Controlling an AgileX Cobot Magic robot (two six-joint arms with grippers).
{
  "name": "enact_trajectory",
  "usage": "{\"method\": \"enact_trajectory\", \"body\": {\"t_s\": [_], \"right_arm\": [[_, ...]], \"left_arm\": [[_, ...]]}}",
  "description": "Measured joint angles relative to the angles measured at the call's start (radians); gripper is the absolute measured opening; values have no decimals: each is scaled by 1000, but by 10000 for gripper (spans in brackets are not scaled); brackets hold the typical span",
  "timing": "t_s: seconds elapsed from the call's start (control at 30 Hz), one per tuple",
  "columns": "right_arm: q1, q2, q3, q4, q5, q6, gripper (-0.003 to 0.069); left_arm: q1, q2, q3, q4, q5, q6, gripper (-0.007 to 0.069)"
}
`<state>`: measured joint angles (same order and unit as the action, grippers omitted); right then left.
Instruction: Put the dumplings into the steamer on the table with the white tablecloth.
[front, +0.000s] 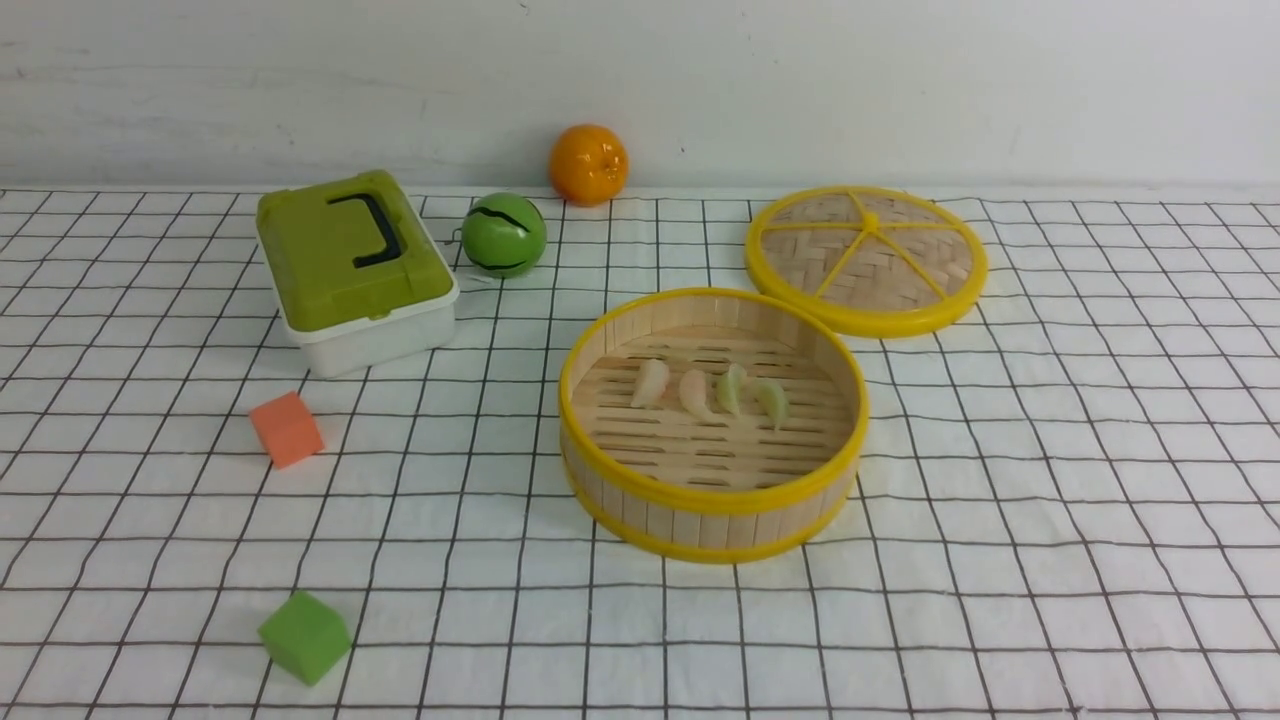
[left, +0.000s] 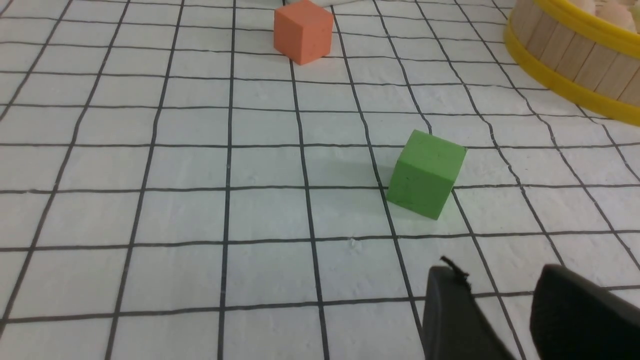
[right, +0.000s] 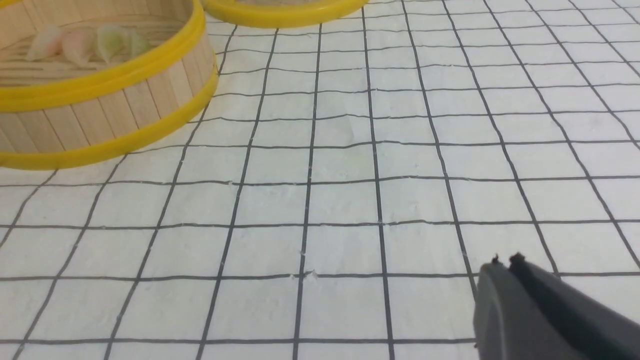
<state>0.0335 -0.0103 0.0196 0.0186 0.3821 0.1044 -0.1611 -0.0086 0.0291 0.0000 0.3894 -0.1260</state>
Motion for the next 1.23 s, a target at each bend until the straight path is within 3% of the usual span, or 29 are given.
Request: {"method": "enact_trajectory", "body": {"t_s": [1.23], "right_arm": [[-1, 0, 0, 1, 1, 15, 55]], "left_arm": [[0, 0, 0, 0, 0, 0, 237]]}}
